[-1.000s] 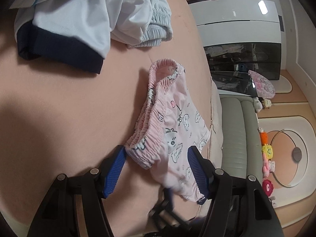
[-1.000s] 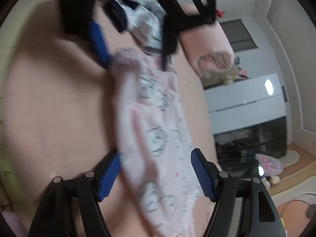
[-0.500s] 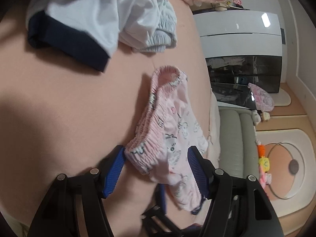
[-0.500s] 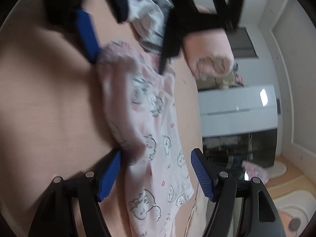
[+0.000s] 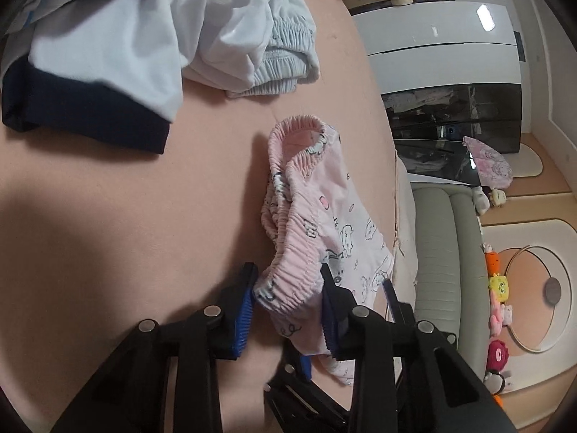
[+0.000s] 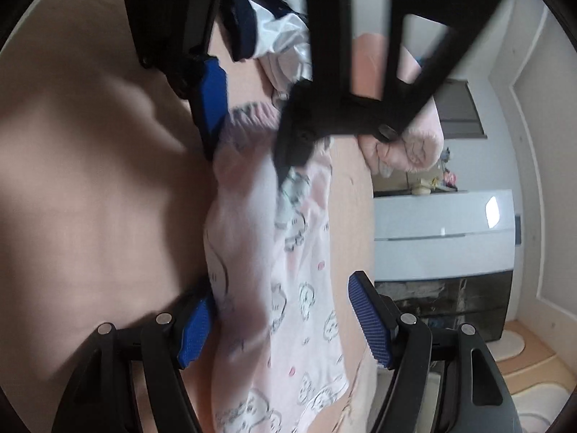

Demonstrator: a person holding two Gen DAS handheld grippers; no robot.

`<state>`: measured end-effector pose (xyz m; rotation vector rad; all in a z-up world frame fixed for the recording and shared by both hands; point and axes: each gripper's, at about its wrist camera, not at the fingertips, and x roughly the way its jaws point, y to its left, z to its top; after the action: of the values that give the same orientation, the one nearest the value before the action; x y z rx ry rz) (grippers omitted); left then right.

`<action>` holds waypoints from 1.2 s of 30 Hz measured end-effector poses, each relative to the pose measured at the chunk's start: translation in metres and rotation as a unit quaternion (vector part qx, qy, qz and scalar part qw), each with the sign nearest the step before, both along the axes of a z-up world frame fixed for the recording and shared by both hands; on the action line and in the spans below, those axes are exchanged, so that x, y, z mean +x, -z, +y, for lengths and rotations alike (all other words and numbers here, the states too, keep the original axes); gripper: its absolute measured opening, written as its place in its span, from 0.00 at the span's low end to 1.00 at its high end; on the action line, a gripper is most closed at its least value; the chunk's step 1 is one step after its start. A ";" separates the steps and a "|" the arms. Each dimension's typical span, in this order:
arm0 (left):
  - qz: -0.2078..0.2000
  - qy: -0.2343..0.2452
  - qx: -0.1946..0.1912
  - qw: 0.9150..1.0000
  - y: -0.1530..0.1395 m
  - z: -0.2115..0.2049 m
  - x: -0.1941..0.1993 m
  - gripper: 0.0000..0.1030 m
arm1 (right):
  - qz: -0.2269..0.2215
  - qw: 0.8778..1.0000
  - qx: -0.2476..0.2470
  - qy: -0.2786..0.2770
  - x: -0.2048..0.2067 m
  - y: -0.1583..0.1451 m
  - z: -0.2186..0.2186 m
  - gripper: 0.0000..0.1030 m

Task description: Fold clothes

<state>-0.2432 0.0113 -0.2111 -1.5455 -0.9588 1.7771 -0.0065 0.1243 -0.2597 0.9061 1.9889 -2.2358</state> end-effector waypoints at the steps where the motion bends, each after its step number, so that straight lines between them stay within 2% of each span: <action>1: 0.002 0.002 -0.002 1.000 0.000 0.000 0.000 0.28 | 0.003 1.000 0.007 -0.005 0.000 0.002 -0.004 0.69; 6: 0.039 0.012 -0.032 0.999 -0.010 0.000 0.008 0.27 | 0.019 0.999 0.040 -0.025 0.000 0.010 -0.015 0.69; 13: 0.037 0.013 -0.037 0.999 -0.007 -0.006 0.009 0.27 | 0.058 0.998 0.035 -0.012 -0.016 0.018 -0.021 0.67; 14: 0.041 0.016 -0.042 0.998 -0.008 -0.005 0.010 0.27 | 0.053 0.998 0.029 -0.011 -0.015 0.021 -0.021 0.59; 15: 0.049 0.019 -0.052 0.997 -0.011 -0.003 0.011 0.27 | 0.048 0.998 0.024 -0.009 -0.013 0.023 -0.021 0.45; 16: 0.056 0.023 -0.062 0.996 -0.013 -0.001 0.012 0.27 | 0.044 0.999 0.019 -0.008 -0.012 0.026 -0.021 0.35; 17: 0.059 0.026 -0.067 0.996 -0.014 0.001 0.013 0.27 | 0.032 0.999 0.011 -0.004 -0.010 0.032 -0.022 0.12; 18: 0.062 0.028 -0.072 0.995 -0.014 0.003 0.014 0.27 | 0.030 1.000 0.003 0.003 -0.011 0.034 -0.021 0.08; 22: 0.070 0.036 -0.091 0.993 -0.016 0.011 0.016 0.27 | 0.024 0.999 -0.035 0.034 -0.016 0.033 -0.020 0.08; 28: 0.085 0.044 -0.120 0.988 -0.028 0.019 0.014 0.27 | 0.030 0.996 -0.084 0.031 -0.021 0.027 -0.010 0.08; 29: 0.094 0.048 -0.130 0.986 -0.032 0.022 0.014 0.27 | 0.032 0.994 -0.097 0.029 -0.023 0.025 -0.007 0.08; 31: 0.126 0.063 -0.168 0.976 -0.045 0.033 0.016 0.26 | 0.035 0.992 -0.115 0.030 -0.019 0.022 -0.003 0.08; 35: 0.200 0.095 -0.245 0.944 -0.073 0.059 0.022 0.25 | 0.046 0.990 -0.131 0.036 -0.014 0.013 -0.002 0.08; 36: 0.212 0.103 -0.255 0.938 -0.080 0.065 0.023 0.25 | 0.048 0.988 -0.141 0.038 -0.014 0.010 0.002 0.08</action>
<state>-0.2198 0.0766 -0.1307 -1.3867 -0.1211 2.1803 -0.0208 0.1260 -0.2694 0.8711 1.6346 -2.5610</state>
